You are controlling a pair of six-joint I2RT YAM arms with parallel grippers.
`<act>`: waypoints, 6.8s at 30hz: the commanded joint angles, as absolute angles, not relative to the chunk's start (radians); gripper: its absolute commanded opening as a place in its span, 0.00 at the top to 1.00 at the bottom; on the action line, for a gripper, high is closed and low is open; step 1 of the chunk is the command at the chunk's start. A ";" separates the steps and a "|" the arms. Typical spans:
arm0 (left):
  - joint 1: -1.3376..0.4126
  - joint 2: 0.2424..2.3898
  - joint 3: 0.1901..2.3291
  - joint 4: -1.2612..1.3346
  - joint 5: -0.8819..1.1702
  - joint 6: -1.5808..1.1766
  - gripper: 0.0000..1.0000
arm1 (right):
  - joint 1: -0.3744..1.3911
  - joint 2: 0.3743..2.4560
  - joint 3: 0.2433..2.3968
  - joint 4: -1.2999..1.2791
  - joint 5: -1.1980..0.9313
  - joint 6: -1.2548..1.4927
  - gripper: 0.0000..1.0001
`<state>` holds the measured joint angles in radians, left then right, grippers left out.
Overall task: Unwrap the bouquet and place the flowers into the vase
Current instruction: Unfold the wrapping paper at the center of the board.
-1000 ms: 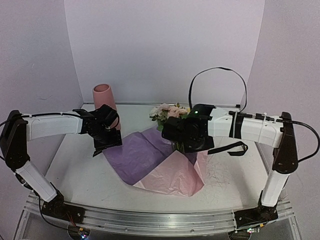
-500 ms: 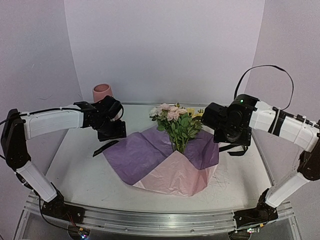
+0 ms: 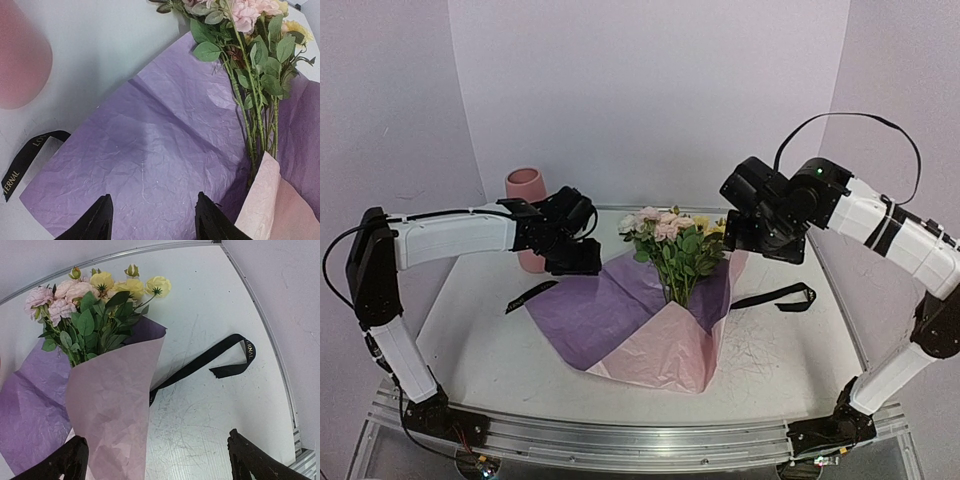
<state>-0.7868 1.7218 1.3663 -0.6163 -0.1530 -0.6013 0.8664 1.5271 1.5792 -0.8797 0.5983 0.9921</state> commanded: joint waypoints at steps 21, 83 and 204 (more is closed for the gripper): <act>-0.810 1.843 1.465 -0.527 0.063 -0.523 0.40 | 0.644 1.351 1.354 -1.167 0.577 1.180 0.02; -0.738 2.031 1.423 -0.547 0.037 -0.643 1.00 | 0.596 1.772 1.073 -0.363 0.097 0.768 1.00; -0.906 1.558 1.295 -0.575 0.371 -0.828 0.65 | 0.640 1.517 0.845 -0.299 -0.881 0.326 0.95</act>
